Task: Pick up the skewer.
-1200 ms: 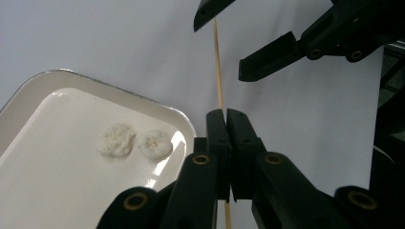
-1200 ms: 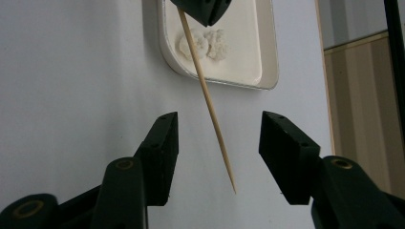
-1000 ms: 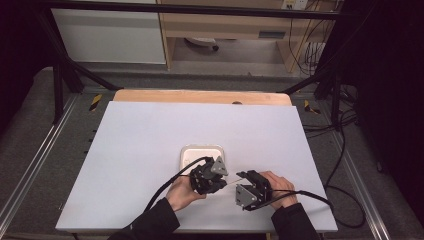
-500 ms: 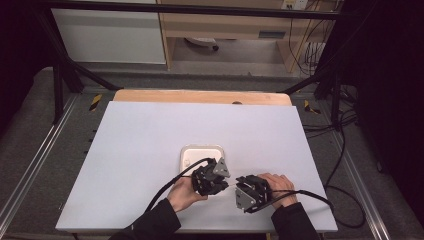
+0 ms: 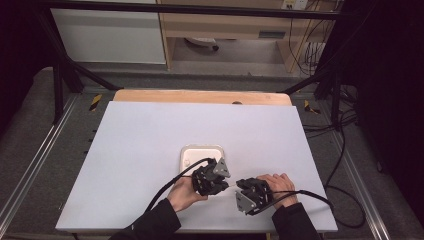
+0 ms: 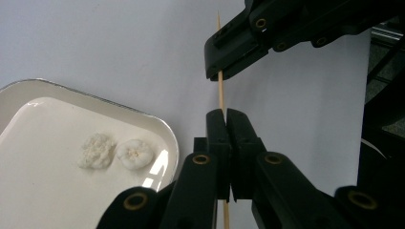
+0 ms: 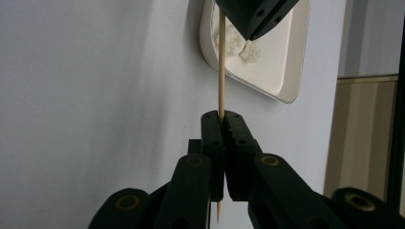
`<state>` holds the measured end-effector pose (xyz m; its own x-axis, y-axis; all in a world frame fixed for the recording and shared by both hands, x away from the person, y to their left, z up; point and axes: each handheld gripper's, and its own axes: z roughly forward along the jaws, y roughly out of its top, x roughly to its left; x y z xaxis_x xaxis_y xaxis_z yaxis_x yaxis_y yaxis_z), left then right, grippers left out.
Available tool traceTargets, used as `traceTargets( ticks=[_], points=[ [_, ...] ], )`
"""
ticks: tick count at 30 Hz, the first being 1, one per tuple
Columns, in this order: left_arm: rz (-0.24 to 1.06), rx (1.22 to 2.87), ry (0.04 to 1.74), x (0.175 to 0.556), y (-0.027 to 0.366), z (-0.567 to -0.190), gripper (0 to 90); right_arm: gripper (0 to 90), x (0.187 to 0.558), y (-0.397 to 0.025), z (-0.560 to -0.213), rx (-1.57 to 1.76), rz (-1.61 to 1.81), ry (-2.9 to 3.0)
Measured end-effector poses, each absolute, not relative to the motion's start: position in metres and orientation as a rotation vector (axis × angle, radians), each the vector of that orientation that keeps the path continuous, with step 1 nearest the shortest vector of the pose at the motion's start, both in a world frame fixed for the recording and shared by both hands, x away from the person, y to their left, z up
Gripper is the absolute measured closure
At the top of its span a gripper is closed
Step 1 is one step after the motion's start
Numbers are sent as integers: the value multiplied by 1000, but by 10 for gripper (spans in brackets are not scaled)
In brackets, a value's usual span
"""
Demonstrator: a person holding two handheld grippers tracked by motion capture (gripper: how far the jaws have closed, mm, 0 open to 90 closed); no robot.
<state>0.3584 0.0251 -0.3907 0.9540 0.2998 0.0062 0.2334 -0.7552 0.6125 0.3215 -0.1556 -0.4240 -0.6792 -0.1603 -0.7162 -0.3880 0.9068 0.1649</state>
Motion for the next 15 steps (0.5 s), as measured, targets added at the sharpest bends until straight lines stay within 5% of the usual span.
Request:
traceTargets(
  ticks=[5, 9, 15],
  points=[
    [122, 2470, 383, 360, 26, -391, 875, 889, 321, -155, -424, -392, 379, 2318],
    [136, 2513, 391, 361, 28, -391, 745, 889, 321, -154, -423, -387, 355, 2317],
    [135, 2603, 392, 366, 33, -388, 662, 889, 321, -152, -422, -391, 315, 2317]
  ],
)
